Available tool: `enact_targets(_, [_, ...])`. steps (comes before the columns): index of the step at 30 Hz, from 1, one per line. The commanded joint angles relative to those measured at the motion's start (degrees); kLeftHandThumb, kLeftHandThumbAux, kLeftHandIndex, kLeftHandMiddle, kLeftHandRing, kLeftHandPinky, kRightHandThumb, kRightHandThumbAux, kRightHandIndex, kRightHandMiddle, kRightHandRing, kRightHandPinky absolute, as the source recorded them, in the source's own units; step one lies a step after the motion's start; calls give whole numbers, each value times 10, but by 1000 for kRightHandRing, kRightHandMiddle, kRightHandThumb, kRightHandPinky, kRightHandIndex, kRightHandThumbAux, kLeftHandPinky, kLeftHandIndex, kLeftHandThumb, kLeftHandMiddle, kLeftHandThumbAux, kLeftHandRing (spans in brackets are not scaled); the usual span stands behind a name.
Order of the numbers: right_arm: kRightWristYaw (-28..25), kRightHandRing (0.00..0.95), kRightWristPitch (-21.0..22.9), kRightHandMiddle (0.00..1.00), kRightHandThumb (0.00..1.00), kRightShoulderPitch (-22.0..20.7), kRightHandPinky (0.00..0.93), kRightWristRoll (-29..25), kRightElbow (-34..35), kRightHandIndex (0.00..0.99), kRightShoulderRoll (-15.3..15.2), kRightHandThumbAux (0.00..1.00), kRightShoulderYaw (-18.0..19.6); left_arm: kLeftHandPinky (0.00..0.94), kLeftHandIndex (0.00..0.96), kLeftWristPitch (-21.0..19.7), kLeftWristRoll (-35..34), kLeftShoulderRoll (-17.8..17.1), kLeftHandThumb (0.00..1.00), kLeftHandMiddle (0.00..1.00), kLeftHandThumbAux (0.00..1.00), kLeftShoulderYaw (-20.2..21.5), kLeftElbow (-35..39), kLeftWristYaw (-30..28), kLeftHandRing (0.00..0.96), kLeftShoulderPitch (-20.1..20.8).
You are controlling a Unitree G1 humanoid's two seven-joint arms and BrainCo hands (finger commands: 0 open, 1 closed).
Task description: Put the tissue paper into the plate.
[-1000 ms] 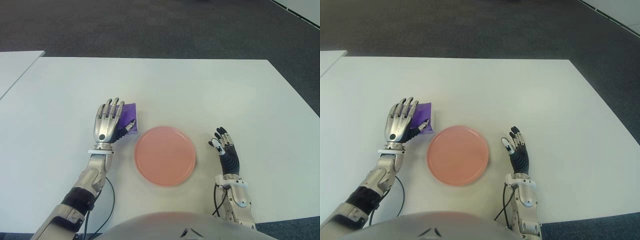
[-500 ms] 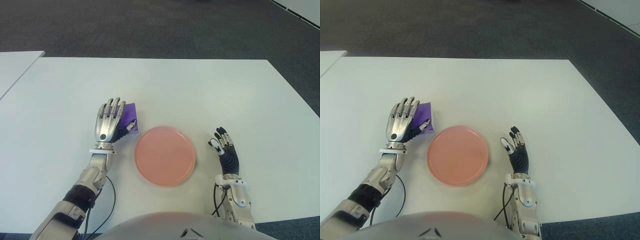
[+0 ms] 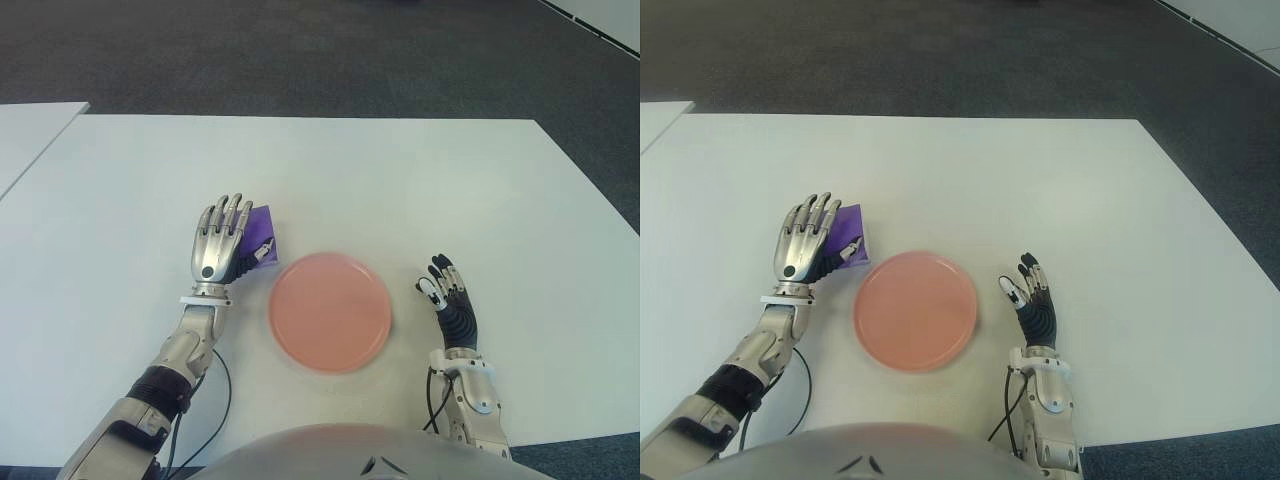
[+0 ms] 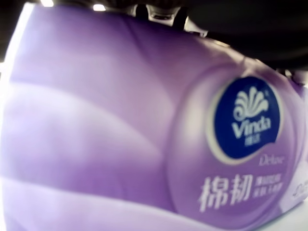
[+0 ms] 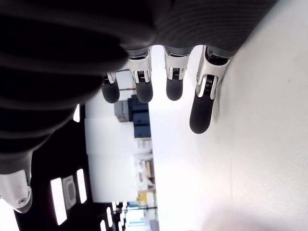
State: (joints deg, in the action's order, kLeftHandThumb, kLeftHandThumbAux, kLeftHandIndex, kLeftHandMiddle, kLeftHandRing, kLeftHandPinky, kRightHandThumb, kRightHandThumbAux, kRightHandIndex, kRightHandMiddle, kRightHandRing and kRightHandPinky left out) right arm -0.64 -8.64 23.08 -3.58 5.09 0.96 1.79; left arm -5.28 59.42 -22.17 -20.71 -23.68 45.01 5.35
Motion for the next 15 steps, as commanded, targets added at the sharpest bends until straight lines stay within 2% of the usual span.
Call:
enact_targets(1, [3, 0, 41, 9, 347, 28, 0, 9, -34, 0, 1, 538, -6, 0, 0, 0, -7, -4, 275, 0, 95, -5, -15, 2, 0, 1])
enact_targets(4, [5, 0, 40, 13, 330, 29, 0, 13, -33, 0, -1, 550, -8, 0, 0, 1, -11, -4, 281, 0, 94, -6, -21, 2, 0, 3])
enact_targets(9, [3, 0, 40, 16, 317, 31, 0, 8, -28, 0, 2, 552, -7, 0, 0, 9, -19, 5, 278, 0, 101, -13, -75, 17, 0, 28])
enact_targets(15, [1, 0, 45, 11, 354, 29, 0, -5, -27, 0, 7, 528, -5, 0, 0, 14, -31, 14, 257, 0, 115, -22, -140, 19, 0, 54])
